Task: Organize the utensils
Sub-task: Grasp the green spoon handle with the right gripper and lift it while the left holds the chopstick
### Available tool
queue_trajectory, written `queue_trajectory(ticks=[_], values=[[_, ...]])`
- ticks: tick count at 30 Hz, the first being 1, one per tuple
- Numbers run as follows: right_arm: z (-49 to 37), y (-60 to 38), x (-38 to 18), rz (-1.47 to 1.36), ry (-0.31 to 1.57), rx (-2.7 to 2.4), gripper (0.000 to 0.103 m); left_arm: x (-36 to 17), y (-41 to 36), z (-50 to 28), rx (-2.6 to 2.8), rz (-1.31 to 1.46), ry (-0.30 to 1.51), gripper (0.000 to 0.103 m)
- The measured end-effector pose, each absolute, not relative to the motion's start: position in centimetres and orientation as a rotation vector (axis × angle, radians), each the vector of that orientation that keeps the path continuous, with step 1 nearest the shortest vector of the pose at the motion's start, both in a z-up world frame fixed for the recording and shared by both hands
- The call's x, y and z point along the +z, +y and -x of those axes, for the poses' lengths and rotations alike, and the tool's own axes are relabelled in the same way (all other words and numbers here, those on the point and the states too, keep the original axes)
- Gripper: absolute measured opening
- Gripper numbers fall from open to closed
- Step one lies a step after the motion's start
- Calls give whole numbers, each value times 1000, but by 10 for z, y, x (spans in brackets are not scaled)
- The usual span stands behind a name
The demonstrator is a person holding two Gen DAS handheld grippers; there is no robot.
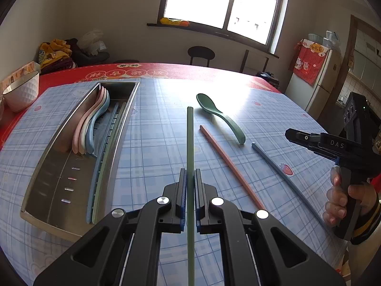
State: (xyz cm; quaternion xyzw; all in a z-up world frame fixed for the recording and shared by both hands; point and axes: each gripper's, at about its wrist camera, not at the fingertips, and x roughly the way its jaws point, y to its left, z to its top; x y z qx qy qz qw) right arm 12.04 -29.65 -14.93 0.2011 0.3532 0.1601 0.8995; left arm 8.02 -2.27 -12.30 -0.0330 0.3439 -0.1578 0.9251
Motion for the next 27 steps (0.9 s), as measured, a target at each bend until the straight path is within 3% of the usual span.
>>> queue_trajectory(ticks=[13,27], values=[[-148,-245,-116,-165,774,326,24,-121,-11,-77,-319,122,685,6],[-218,-189,-144,-81,916,281,24,-121,-6,-77,-307,149,686,6]])
